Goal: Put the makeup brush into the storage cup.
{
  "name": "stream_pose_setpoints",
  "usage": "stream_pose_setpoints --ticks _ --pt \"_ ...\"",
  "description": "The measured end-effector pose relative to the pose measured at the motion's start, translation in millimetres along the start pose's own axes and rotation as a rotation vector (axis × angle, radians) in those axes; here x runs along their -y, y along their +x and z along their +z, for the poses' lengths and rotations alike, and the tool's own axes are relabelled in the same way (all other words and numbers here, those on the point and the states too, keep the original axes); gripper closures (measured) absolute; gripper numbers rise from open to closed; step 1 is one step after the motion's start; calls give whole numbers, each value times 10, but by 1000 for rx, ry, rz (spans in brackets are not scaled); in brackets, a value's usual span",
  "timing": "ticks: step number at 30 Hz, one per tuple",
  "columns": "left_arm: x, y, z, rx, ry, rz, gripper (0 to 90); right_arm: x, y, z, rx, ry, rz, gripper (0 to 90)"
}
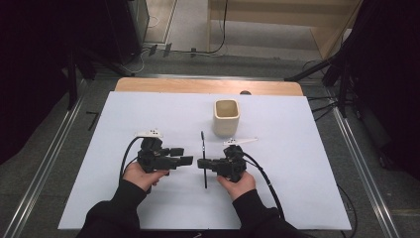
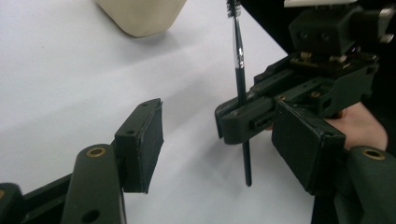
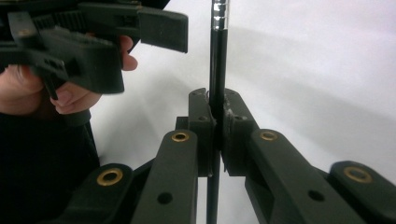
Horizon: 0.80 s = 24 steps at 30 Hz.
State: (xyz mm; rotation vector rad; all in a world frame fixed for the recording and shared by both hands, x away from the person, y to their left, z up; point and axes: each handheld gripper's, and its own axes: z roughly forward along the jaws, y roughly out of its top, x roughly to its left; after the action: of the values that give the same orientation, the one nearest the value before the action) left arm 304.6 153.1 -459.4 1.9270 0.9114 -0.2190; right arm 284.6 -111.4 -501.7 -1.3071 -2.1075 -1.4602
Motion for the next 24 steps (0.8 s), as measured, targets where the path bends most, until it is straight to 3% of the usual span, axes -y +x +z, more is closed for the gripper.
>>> stream_pose_setpoints --ticks 4,9,10,12,14,18,24 --pt "13 -27 8 -44 15 72 327 -8 -25 -27 11 -3 9 859" --pt "46 -73 19 -107 60 191 312 -16 -42 -40 17 -5 7 859" --pt "46 -73 19 -107 60 191 304 -16 -42 -40 17 -5 7 859" --pt "69 -90 5 -135 74 255 300 -17 -47 -45 21 -3 1 859" --pt "76 -92 -2 -141 79 267 296 -19 -49 -48 22 -4 -2 859" --pt "120 -98 -37 -207 109 353 296 -29 -54 -71 24 -10 2 859" --pt "158 -65 -111 -194 109 344 294 -41 -62 -88 28 -15 4 859"
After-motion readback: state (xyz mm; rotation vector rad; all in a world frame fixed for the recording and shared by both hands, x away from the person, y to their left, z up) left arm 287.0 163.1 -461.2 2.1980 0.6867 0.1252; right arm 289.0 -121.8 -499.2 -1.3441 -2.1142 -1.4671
